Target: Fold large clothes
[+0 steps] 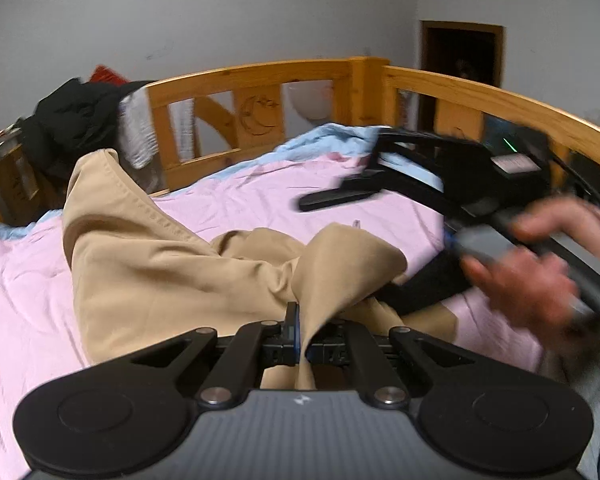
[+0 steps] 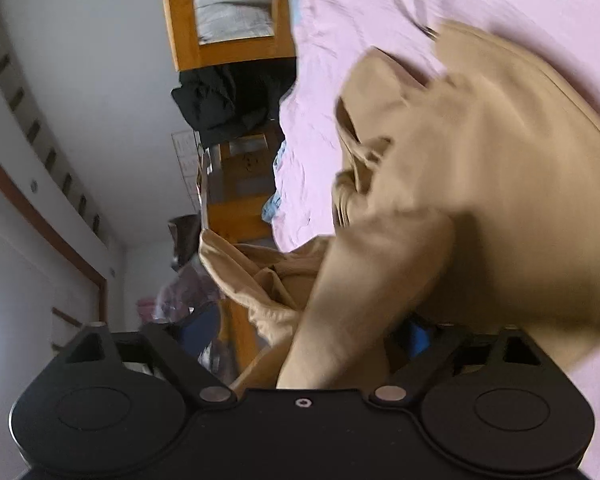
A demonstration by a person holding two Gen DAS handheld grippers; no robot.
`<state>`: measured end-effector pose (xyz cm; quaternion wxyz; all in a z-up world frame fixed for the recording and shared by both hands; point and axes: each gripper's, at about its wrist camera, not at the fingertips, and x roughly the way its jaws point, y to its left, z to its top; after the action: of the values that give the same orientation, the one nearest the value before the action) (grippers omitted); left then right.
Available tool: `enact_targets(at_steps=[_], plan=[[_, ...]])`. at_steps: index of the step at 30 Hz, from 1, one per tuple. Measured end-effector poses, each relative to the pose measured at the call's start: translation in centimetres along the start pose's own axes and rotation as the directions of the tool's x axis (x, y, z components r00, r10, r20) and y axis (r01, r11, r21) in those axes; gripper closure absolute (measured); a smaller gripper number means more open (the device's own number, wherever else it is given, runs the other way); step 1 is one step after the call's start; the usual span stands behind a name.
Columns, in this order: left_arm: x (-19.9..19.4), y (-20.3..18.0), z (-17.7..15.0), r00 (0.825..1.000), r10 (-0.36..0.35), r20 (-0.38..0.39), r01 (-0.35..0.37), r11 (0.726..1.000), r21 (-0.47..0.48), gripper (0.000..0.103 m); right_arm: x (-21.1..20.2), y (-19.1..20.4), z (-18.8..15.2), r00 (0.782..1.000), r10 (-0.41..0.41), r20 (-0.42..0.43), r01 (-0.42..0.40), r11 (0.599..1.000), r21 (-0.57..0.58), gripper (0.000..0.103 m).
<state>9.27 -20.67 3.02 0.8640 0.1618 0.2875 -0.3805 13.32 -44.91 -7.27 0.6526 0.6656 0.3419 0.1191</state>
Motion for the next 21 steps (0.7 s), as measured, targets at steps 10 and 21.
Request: enact_targets(at_steps=[10, 21], plan=[[2.7, -2.9, -1.4, 0.991, -0.117, -0.061, 0.123, 0.987, 0.099, 0.102, 1.6, 5.9, 1.5, 0.949, -0.307, 0.064, 0.286, 0.759, -0.585, 0.09], [4.5, -4.3, -3.3, 0.985, -0.13, -0.111, 0.144, 0.982, 0.12, 0.102, 4.9, 6.1, 0.6, 0.951, -0.307, 0.034, 0.259, 0.737, -0.625, 0.049]])
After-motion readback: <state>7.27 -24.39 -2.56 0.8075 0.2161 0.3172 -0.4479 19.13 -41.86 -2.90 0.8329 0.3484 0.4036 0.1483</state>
